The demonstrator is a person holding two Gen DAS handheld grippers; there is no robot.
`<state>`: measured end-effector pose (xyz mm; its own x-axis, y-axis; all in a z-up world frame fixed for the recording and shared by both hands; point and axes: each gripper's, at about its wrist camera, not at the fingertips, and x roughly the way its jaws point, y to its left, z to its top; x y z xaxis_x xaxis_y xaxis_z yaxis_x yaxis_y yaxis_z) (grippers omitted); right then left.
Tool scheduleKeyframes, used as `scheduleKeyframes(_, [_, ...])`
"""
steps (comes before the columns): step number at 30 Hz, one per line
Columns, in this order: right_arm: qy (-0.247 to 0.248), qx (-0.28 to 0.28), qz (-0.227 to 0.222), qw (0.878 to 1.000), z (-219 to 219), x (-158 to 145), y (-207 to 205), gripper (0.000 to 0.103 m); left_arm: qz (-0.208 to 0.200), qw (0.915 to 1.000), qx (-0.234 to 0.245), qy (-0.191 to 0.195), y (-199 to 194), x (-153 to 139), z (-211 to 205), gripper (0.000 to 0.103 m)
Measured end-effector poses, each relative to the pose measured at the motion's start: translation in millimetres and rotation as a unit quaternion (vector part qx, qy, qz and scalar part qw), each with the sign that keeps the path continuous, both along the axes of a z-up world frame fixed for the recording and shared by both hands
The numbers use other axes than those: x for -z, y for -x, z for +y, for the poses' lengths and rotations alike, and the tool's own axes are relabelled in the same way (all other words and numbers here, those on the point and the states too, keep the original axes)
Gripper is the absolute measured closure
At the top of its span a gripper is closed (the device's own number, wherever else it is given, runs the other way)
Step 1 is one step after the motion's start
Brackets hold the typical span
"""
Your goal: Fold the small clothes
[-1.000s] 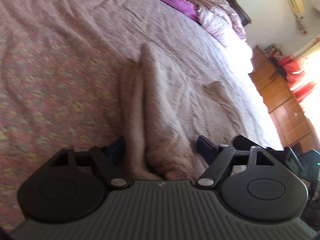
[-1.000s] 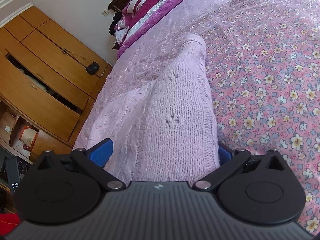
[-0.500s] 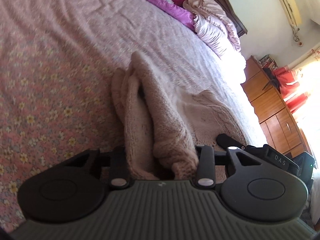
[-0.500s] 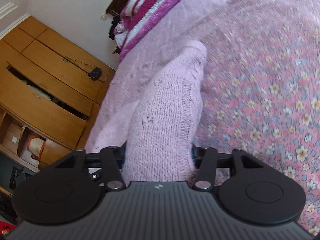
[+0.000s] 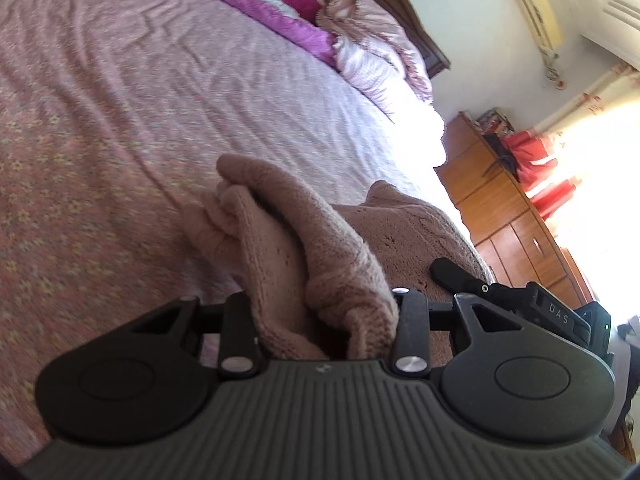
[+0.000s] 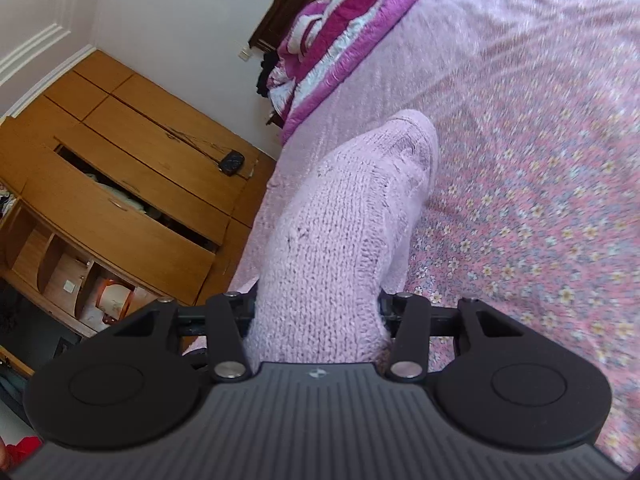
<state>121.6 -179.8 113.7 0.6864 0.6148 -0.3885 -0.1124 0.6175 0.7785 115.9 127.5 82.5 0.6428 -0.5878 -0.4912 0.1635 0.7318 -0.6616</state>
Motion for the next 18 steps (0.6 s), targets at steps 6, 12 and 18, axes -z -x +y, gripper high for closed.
scheduleKeyframes(6, [0.012,0.009,-0.018,1.000,-28.7,-20.5,37.8,0.052,-0.014,0.9994,0.030,0.003,17.3,-8.9,-25.1,0.064])
scheduleKeyframes(12, [0.025,0.019,-0.017,0.999,-52.9,-15.4,69.5,0.052,-0.007,0.9985,0.054,-0.006,29.4,1.5,-48.4,0.064])
scheduleKeyframes(18, [0.041,0.031,0.033,0.998,-66.0,27.2,86.0,0.052,0.037,0.9970,0.063,-0.026,34.0,40.1,-61.4,0.063])
